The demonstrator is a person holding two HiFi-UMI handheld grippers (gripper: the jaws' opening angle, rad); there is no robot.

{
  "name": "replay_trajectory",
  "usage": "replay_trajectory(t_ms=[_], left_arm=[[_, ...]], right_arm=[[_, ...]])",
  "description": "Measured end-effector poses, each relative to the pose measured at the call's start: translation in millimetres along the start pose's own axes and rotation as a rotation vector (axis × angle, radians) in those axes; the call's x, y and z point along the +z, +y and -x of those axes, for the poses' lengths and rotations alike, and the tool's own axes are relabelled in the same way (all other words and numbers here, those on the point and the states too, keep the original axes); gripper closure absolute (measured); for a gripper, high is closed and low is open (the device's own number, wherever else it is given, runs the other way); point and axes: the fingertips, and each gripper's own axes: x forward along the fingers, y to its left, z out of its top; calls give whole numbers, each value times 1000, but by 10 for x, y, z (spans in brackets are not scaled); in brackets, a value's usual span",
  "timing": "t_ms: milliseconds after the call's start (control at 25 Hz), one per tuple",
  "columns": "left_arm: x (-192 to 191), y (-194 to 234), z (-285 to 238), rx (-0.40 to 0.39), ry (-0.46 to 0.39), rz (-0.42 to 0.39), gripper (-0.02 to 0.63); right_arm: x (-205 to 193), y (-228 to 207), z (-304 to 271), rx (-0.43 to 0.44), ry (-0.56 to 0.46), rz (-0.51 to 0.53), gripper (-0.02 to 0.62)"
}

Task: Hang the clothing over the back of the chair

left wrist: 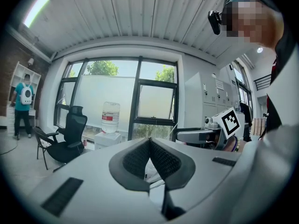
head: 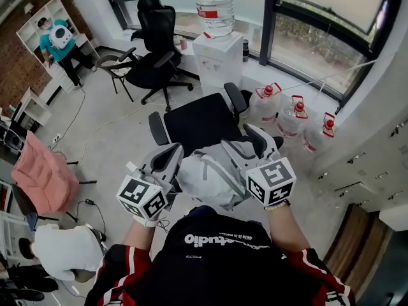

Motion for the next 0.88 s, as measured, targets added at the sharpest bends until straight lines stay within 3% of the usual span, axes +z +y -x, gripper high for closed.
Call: replay_trajectory(t_ms=[880], left_arm=[[63, 168, 177, 106, -55, 10, 584]], right_arm=[[22, 49, 36, -17, -21, 7, 419]])
